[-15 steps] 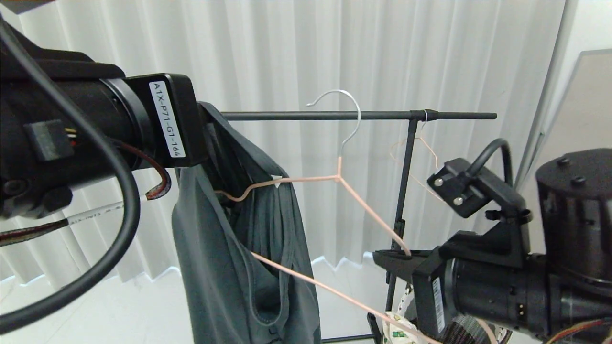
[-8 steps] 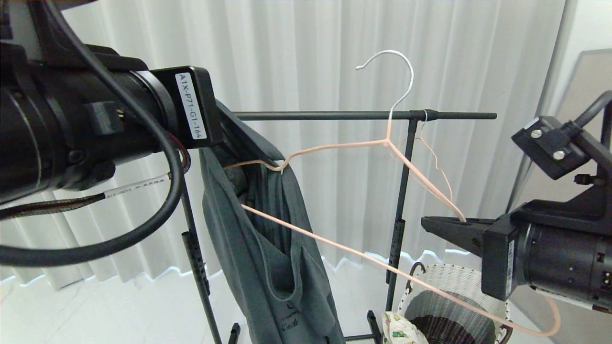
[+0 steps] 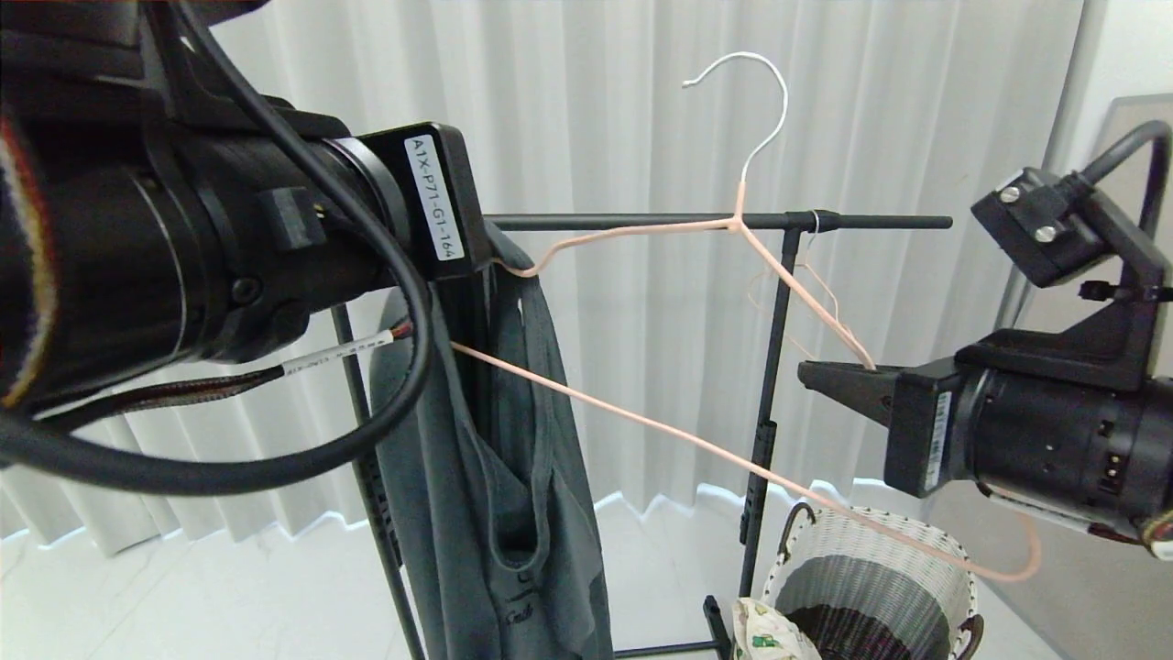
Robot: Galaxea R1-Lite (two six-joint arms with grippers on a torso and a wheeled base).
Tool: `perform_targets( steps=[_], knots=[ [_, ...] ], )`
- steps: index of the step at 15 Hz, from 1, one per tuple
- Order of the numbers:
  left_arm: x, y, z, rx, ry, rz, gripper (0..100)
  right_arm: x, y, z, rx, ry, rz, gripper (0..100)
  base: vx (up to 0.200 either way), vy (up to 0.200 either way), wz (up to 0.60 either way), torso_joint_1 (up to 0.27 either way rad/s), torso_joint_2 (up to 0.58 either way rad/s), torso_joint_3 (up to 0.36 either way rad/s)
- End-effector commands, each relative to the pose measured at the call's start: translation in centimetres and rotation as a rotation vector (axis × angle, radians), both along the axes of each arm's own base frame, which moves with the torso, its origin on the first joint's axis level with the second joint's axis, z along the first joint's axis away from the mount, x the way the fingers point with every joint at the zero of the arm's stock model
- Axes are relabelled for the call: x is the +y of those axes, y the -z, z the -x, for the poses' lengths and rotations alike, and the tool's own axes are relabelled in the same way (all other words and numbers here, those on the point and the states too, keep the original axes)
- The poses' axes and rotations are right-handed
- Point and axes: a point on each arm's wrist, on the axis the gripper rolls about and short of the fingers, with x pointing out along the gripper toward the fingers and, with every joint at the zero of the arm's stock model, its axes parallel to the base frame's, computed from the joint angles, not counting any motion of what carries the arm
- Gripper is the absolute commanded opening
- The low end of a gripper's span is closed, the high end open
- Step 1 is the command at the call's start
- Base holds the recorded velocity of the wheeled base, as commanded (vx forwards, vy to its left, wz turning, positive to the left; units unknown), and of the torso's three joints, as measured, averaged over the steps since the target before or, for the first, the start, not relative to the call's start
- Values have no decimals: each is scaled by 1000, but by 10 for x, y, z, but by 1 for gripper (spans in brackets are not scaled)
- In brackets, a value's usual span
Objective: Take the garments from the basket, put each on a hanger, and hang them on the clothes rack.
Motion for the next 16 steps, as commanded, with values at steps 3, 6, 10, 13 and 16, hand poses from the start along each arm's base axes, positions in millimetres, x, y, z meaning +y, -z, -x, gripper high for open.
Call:
perform_targets(
  steps=[3,6,10,13,16],
  knots=[
    [-17,0,19,16,95,51,0,39,12,0,12,-91,26,0,0,0,0,0,0,0],
    [-22,-8,27,11,129,116,0,55,17,3,18,-128,28,0,0,0,0,0,0,0],
    [-27,-11,28,18,133,159,0,75,18,14,20,-193,17,0,0,0,0,0,0,0],
    [-26,-12,28,16,133,160,0,79,20,21,35,-220,15,0,0,0,0,0,0,0],
    [-23,-14,30,10,142,154,0,79,27,25,52,-234,36,0,0,0,0,0,0,0]
  ],
)
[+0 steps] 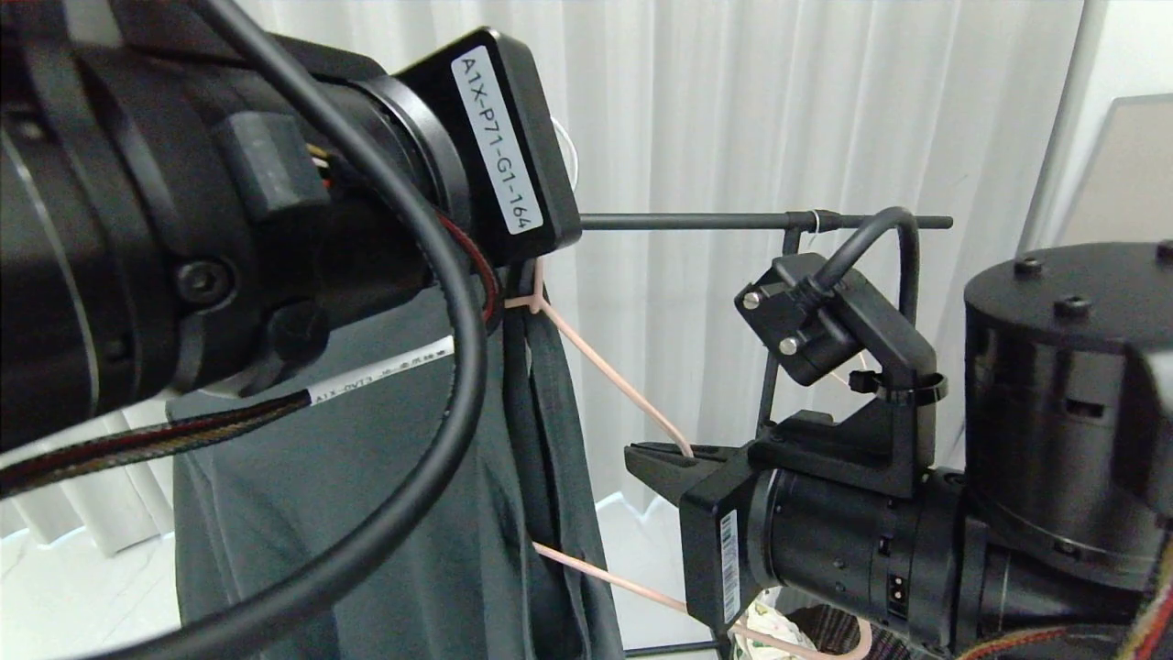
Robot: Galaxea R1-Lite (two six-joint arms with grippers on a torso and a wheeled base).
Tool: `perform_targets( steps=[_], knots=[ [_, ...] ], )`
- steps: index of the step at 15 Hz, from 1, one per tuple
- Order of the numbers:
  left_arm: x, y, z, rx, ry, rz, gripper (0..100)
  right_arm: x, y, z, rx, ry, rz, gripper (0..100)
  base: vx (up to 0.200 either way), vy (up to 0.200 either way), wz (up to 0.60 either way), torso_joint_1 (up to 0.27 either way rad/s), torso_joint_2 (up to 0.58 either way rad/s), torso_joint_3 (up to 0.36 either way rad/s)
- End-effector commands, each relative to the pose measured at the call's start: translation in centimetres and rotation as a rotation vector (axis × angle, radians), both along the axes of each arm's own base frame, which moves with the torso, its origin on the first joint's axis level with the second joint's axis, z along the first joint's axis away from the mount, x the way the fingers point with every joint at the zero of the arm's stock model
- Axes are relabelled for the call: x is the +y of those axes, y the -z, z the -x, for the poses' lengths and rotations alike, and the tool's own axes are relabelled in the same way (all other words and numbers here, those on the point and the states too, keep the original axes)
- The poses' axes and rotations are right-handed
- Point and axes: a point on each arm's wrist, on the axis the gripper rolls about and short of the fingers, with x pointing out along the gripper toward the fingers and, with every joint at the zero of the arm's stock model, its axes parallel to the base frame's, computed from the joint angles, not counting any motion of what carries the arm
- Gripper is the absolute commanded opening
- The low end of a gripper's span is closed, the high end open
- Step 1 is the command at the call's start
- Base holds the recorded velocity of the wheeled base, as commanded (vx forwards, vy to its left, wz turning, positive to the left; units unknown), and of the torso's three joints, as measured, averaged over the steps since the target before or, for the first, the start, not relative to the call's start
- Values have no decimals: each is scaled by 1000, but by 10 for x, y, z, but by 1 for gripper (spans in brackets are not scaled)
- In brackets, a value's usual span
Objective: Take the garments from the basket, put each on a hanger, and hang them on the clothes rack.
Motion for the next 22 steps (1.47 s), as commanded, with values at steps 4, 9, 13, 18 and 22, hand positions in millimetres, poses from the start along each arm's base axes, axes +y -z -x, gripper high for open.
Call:
perform_targets(
  steps=[4,9,13,18,22],
  knots=[
    [2,3,9,-61,75,-173,0,-2,12,3,25,-25,97,0,0,0,0,0,0,0],
    [7,16,12,-70,144,-279,0,-6,8,0,23,-5,83,0,0,0,0,0,0,0],
    [22,24,29,-89,216,-334,0,-4,5,-8,55,32,39,0,0,0,0,0,0,0],
    [33,35,38,-86,250,-369,0,8,-1,-14,49,55,-56,0,0,0,0,0,0,0],
    [36,37,38,-88,245,-365,0,8,-7,-17,13,90,-121,0,0,0,0,0,0,0]
  ],
)
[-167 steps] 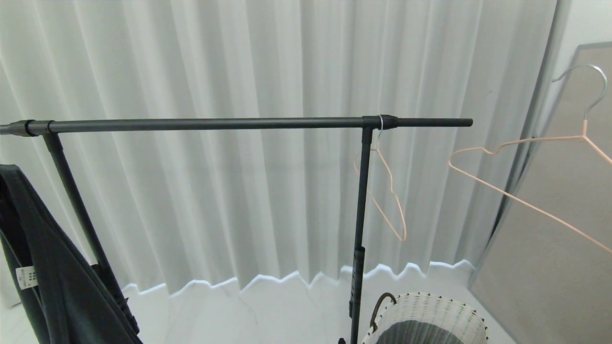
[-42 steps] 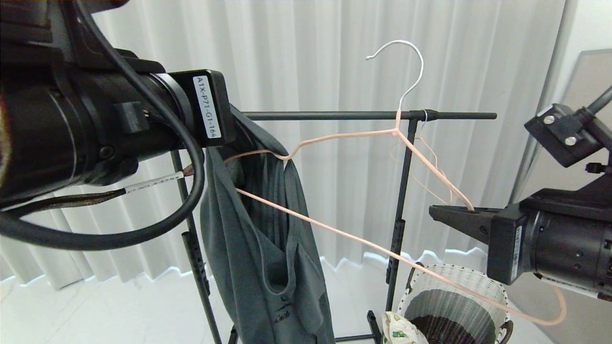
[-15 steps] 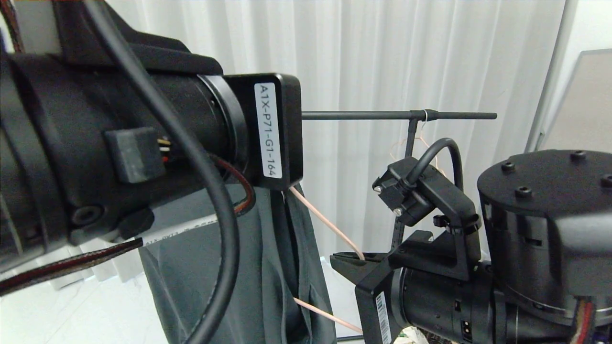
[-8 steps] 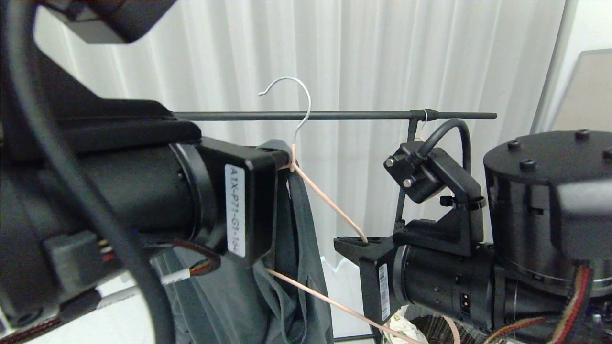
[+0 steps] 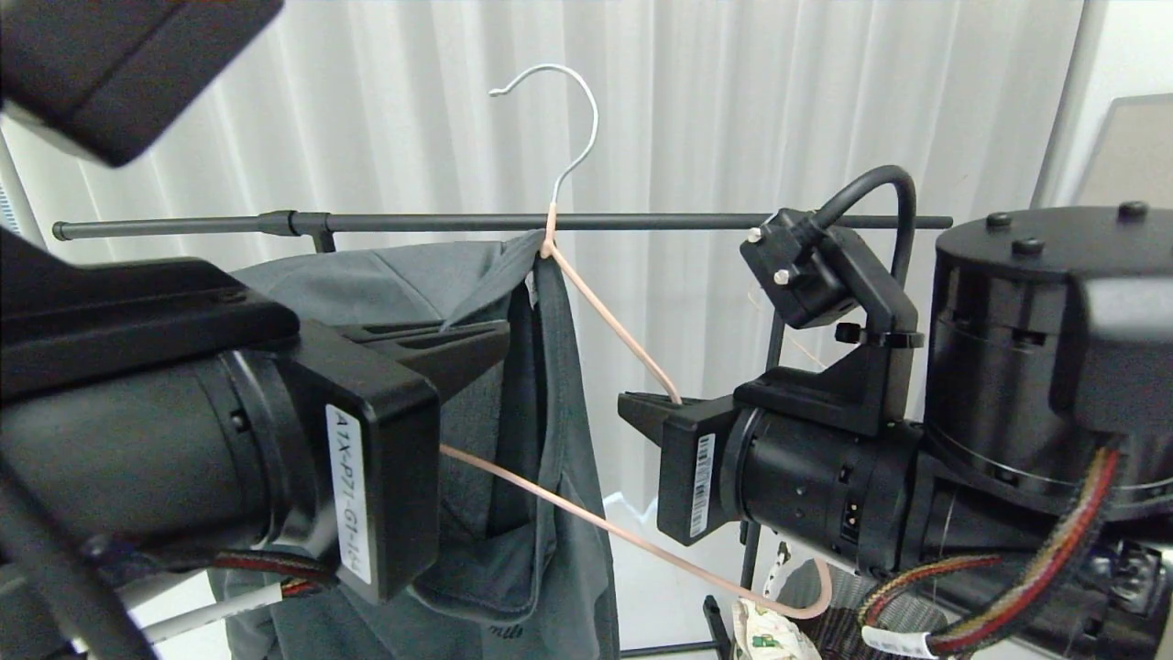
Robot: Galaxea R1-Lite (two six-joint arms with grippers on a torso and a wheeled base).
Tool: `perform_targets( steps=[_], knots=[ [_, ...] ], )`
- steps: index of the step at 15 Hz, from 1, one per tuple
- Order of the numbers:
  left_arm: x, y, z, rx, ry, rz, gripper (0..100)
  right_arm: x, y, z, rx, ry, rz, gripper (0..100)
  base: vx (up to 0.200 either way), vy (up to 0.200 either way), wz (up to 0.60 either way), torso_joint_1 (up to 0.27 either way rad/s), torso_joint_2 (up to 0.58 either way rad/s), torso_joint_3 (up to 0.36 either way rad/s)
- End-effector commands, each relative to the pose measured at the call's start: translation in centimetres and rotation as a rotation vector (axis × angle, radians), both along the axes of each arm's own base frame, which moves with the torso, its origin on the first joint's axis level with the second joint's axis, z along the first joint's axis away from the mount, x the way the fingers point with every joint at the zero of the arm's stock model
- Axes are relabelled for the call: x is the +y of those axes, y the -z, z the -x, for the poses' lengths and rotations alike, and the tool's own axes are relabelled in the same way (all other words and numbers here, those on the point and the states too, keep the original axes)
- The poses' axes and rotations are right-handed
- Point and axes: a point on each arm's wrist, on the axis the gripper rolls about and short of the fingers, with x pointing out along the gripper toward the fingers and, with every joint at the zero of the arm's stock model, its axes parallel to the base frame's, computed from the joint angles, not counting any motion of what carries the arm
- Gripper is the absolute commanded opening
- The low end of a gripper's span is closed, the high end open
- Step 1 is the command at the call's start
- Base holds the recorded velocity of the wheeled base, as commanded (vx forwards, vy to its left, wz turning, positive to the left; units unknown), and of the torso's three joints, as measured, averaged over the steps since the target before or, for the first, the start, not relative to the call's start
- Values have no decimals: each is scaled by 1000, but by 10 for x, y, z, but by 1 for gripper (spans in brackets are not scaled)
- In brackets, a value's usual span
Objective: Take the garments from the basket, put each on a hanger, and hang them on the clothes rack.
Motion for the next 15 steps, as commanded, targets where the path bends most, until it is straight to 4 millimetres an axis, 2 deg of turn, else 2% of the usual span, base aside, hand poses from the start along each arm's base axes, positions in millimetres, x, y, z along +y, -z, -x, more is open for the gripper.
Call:
perform_targets(
  steps=[1,4,9,15],
  knots=[
    [3,-1,1,-7,-3,14,0,0,-1,-1,-11,20,-15,0,0,0,0,0,0,0],
    [7,-4,-6,-20,-43,42,0,-1,-3,0,-39,25,-41,0,0,0,0,0,0,0],
    [7,-3,-6,-33,-39,14,0,-3,-10,-6,-101,48,-69,0,0,0,0,0,0,0],
    [5,-2,-7,-34,-40,9,0,-15,-19,-8,-149,68,-82,0,0,0,0,0,0,0]
  ],
)
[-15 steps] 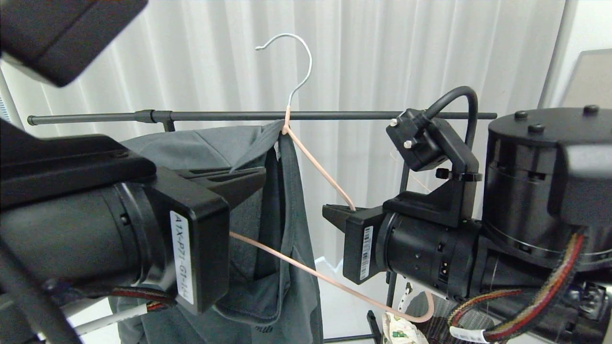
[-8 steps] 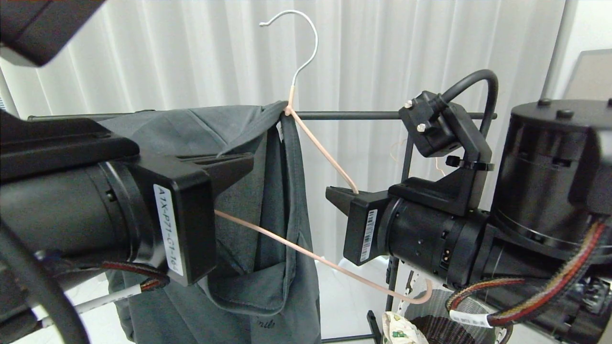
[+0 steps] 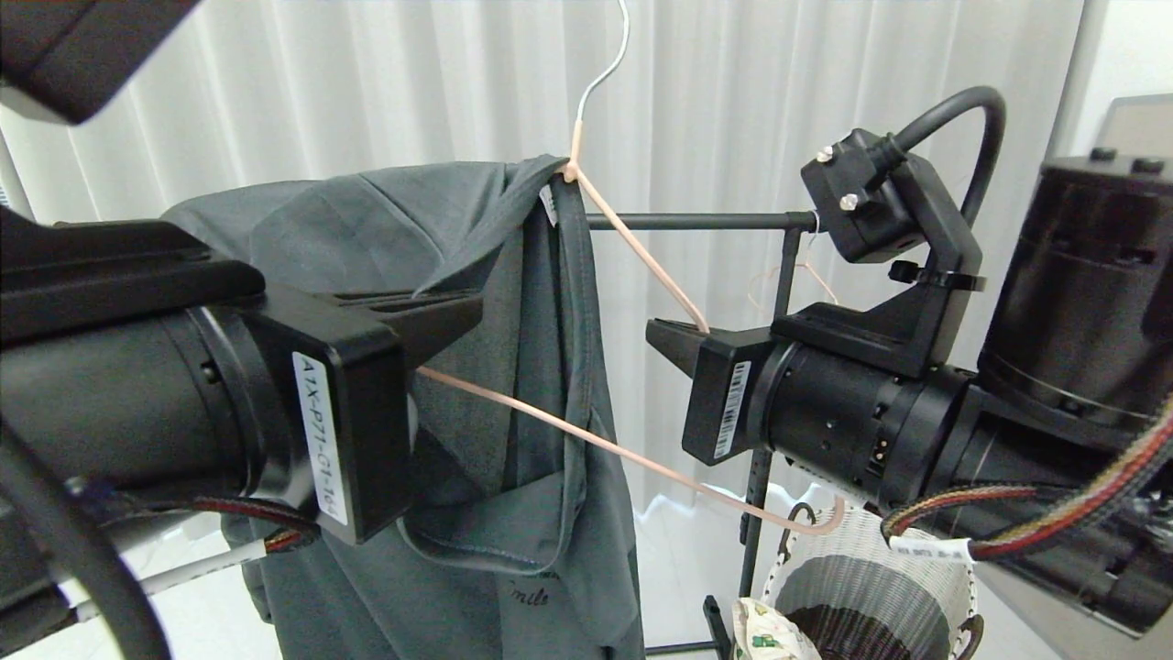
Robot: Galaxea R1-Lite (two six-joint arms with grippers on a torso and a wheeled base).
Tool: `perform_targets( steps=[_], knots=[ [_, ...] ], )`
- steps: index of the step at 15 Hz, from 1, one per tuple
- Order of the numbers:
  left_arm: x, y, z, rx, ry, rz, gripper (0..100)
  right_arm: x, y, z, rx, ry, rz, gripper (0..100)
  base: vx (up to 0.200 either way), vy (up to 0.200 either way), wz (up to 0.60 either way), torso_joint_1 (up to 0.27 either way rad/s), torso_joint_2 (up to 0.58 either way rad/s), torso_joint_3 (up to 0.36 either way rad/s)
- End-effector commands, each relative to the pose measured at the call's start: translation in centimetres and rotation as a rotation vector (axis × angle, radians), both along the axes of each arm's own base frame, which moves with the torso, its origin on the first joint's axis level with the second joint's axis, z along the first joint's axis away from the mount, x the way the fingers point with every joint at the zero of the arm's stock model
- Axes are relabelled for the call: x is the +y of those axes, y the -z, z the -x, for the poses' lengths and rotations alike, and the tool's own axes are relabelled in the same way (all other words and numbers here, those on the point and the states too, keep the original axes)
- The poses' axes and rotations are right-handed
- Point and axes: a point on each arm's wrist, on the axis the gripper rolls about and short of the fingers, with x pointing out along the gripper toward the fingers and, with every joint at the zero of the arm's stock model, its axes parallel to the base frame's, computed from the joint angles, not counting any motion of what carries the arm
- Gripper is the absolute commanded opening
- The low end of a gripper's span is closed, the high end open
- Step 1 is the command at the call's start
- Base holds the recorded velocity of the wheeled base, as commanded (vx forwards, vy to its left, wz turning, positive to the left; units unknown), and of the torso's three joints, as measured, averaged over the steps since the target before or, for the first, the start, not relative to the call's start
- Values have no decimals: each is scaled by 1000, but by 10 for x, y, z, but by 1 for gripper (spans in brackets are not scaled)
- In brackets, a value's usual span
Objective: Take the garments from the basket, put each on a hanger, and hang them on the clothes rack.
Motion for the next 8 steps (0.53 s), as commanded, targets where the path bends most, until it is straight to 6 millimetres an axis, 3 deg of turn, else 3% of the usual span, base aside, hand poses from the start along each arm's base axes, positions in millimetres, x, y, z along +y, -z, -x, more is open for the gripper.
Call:
perform_targets(
  steps=[1,2,8],
  knots=[
    [-2,1,-1,3,1,-6,0,-6,-2,2,-10,1,-1,0,0,0,0,0,0,0],
    [-2,1,-1,3,1,-5,100,-7,-1,3,-16,2,7,0,0,0,0,0,0,0],
    [-2,-13,-1,-72,9,83,100,-11,0,-5,-39,35,7,0,0,0,0,0,0,0]
  ],
)
